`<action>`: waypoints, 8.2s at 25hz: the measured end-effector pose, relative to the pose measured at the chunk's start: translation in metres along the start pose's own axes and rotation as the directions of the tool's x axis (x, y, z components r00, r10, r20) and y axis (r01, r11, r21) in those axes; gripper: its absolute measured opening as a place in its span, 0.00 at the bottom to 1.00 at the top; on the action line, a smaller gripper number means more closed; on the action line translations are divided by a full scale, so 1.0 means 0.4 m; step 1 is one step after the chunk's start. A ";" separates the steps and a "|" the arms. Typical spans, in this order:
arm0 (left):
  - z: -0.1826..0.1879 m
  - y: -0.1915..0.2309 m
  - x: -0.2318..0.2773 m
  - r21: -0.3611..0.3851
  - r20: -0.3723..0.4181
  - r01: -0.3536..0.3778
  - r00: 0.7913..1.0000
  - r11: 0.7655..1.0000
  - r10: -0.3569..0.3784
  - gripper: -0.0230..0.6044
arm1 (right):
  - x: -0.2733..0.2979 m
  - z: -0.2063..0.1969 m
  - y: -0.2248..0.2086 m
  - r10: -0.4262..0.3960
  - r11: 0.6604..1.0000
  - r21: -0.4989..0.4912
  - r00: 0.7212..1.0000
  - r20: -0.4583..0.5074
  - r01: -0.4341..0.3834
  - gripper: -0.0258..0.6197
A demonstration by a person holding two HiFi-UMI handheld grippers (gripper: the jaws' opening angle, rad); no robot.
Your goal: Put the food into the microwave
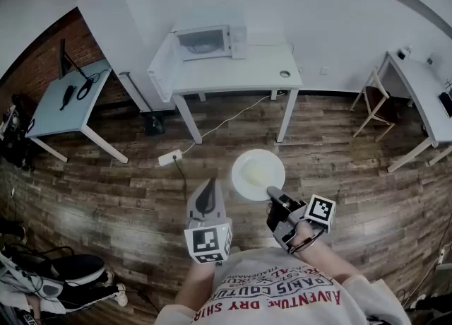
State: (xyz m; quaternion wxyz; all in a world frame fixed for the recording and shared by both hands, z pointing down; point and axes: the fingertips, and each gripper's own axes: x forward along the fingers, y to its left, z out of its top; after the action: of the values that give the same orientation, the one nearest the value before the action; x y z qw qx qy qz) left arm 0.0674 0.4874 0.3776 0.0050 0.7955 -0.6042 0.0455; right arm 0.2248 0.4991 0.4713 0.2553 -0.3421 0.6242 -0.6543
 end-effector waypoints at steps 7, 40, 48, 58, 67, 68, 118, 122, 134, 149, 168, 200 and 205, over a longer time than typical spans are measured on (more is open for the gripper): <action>0.001 0.005 0.001 -0.017 -0.008 0.009 1.000 1.000 -0.009 0.05 | 0.001 -0.013 0.005 -0.009 1.000 0.005 1.000 -0.006 0.009 0.08; -0.092 0.269 0.014 0.027 -0.065 0.060 0.996 0.998 -0.058 0.05 | 0.209 -0.140 -0.044 -0.021 0.993 0.114 0.999 0.039 0.017 0.08; -0.098 0.300 0.197 -0.020 -0.081 -0.031 0.996 0.999 0.029 0.05 | 0.357 0.012 -0.030 -0.002 0.995 0.095 0.998 -0.066 0.008 0.07; -0.027 0.262 0.521 -0.046 -0.053 -0.113 0.992 0.992 0.111 0.05 | 0.515 0.334 0.017 -0.009 0.997 0.072 0.989 -0.147 0.020 0.07; -0.038 0.299 0.708 -0.069 -0.091 -0.124 0.989 0.990 0.117 0.05 | 0.653 0.507 0.033 -0.013 0.996 0.090 0.992 -0.124 0.024 0.07; -0.041 0.305 0.732 -0.069 -0.093 -0.115 0.990 0.991 0.108 0.05 | 0.671 0.518 0.034 -0.014 0.996 0.090 0.993 -0.121 0.025 0.07; -0.056 0.890 1.769 -0.109 -0.171 -0.004 0.985 0.994 -0.015 0.05 | 1.739 0.955 0.105 -0.054 0.992 0.113 0.998 0.014 0.052 0.07; -0.078 0.900 1.813 -0.121 -0.186 -0.012 0.983 0.993 -0.011 0.05 | 1.782 0.989 0.079 -0.063 0.992 0.114 0.998 0.028 0.059 0.08; -0.133 0.962 1.874 -0.109 -0.224 0.052 0.972 0.993 -0.075 0.05 | 1.945 1.005 -0.027 -0.094 0.984 0.161 0.991 0.093 0.078 0.08; -0.169 0.963 1.893 -0.087 -0.273 0.100 0.955 0.991 -0.120 0.05 | 2.124 1.076 -0.041 -0.096 0.990 0.119 0.974 0.205 0.073 0.08; -0.171 0.948 1.910 -0.125 -0.308 0.128 0.938 0.984 -0.161 0.05 | 2.238 1.074 -0.032 -0.174 0.982 -0.052 0.974 0.145 0.183 0.10; -0.211 0.966 1.907 -0.228 -0.328 0.058 0.935 0.972 -0.133 0.05 | 2.213 0.992 -0.056 -0.741 -0.019 -0.999 0.671 -0.006 -0.030 0.25; -0.203 0.959 1.914 -0.227 -0.319 0.071 0.937 0.971 -0.143 0.05 | 2.195 1.007 -0.043 -0.720 0.003 -1.000 0.694 0.013 0.023 0.20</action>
State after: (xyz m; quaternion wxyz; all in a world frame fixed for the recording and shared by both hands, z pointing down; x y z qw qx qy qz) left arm -0.1035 -0.3468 0.5003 0.1945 0.8030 -0.5517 0.1142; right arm -0.0229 -0.4262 0.5964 -0.4080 -0.3896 0.8037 -0.1895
